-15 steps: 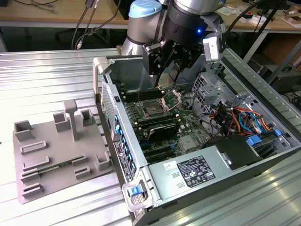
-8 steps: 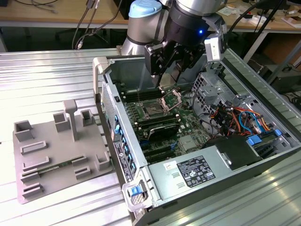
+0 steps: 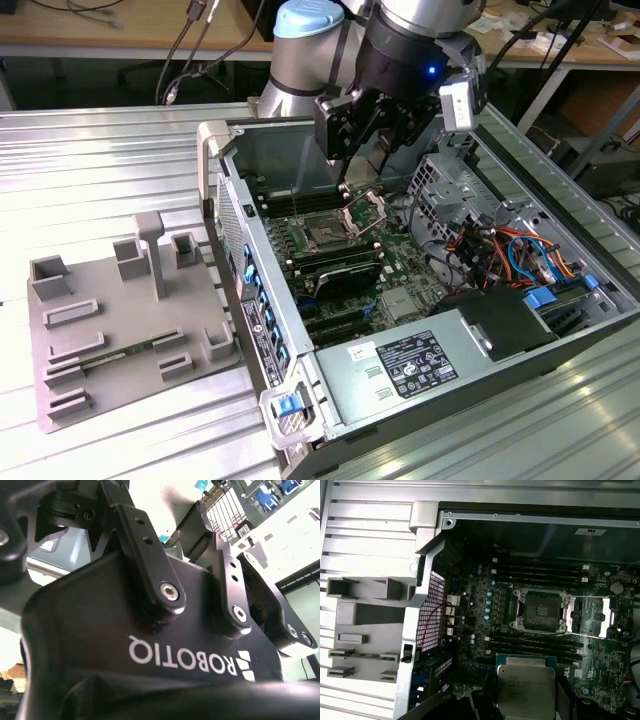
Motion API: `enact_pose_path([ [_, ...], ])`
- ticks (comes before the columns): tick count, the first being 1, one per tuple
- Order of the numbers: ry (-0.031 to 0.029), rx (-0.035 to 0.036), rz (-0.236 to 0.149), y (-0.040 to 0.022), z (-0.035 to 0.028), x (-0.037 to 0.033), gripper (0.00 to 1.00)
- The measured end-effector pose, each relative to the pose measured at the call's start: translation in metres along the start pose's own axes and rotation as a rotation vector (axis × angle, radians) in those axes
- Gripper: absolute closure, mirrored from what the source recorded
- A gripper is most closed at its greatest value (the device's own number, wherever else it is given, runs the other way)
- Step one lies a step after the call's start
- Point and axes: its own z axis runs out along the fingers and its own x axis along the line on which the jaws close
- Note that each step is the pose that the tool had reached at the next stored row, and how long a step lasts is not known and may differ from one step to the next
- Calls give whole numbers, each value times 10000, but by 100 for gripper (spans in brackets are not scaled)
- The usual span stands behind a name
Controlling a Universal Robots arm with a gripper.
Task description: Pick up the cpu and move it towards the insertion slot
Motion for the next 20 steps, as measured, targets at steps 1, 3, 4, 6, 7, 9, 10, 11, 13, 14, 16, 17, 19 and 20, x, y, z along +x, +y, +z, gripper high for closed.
enact_pose_path([
  [1,0,0,-1,3,6,-14,45],
  [3,0,-1,0,7,12,-30,45],
  [4,0,-1,1,10,15,-37,45],
  [6,0,0,1,13,21,-52,45],
  [7,0,-1,0,15,24,-59,45],
  [9,0,0,-1,19,30,-77,45],
  [10,0,0,0,21,33,-84,45],
  [11,0,0,0,23,36,-91,45],
  [13,0,0,0,28,45,-113,45],
  [14,0,1,0,31,49,-125,45],
  [16,0,0,0,34,55,-138,45],
  [17,0,0,0,36,60,-152,45],
  [19,0,-1,0,39,65,-165,45],
  [20,0,0,0,41,69,-175,45],
])
